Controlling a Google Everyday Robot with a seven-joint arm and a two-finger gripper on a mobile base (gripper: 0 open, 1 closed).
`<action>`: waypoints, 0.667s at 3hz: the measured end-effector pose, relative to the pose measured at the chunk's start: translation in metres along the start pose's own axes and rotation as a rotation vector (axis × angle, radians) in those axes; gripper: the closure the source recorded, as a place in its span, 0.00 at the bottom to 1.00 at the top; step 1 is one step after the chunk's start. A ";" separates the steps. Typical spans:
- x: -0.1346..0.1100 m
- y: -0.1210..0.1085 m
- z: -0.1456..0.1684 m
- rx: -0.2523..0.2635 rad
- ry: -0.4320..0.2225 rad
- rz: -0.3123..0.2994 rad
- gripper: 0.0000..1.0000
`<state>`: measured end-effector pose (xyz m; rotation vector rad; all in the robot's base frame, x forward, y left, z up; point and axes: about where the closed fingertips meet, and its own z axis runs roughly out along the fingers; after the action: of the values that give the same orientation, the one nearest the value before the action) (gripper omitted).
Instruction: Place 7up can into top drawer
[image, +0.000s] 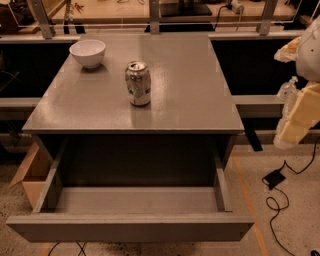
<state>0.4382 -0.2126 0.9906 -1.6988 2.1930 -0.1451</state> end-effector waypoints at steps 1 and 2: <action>0.000 0.000 0.000 0.000 0.000 0.000 0.00; -0.018 -0.008 0.004 0.013 -0.049 0.016 0.00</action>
Offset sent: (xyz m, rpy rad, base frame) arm 0.0307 0.0359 0.0015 0.1118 -0.0367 -0.0082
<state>0.4508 -0.1966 0.9932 -1.6599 2.1657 -0.1119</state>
